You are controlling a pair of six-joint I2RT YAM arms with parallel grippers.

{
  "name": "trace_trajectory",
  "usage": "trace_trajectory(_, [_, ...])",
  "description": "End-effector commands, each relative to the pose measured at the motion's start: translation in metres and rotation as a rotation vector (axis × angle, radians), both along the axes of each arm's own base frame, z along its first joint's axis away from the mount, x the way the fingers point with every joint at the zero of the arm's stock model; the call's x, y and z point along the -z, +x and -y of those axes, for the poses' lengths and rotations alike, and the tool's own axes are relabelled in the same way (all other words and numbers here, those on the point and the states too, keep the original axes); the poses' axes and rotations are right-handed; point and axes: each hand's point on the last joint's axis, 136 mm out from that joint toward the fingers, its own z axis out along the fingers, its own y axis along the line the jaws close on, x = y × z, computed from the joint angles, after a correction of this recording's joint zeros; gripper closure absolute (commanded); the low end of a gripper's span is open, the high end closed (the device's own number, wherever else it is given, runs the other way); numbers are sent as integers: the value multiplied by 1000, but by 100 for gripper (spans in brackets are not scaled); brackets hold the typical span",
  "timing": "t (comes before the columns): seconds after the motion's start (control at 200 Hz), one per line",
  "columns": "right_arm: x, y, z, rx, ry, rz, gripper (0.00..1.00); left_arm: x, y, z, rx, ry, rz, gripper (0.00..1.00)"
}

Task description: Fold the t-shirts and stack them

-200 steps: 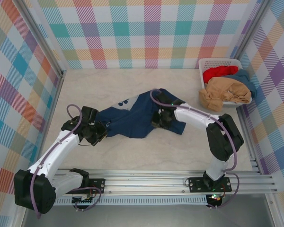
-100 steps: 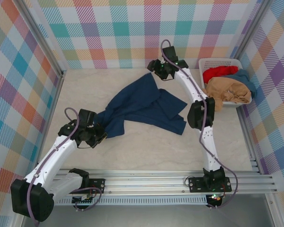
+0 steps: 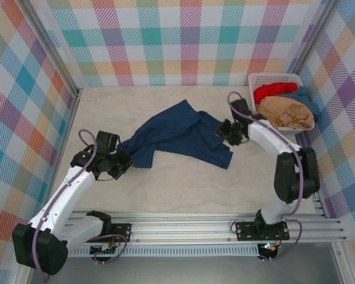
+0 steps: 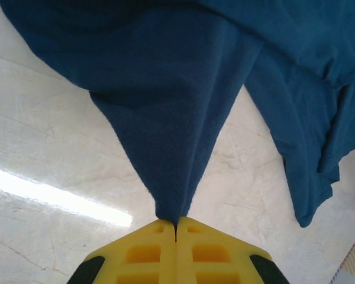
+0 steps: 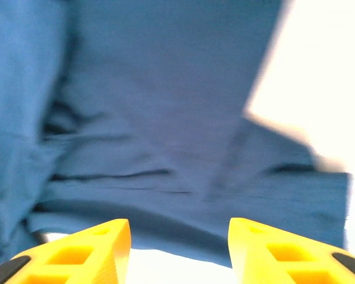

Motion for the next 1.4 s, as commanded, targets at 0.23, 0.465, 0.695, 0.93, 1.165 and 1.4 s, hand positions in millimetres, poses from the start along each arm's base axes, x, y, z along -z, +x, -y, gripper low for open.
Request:
trace_trajectory(0.23, [49,0,42,21,22,-15,58,-16,7,-19,-25,106,30,100])
trace_trajectory(0.465, [62,-13,38,36,48,-60,62,-17,10,-17,-32,93,35,100])
trace_trajectory(0.695, [79,-13,43,31,12,-118,67,-17,12,-14,-26,84,30,100])
trace_trajectory(0.93, [87,-14,43,28,-10,-122,68,-16,14,-12,-24,76,30,100])
trace_trajectory(1.165, [80,-7,29,4,-2,-105,80,-14,17,-10,-22,69,26,100])
trace_trajectory(1.4, [77,-7,25,7,1,-97,90,-14,18,-9,-23,64,27,100])
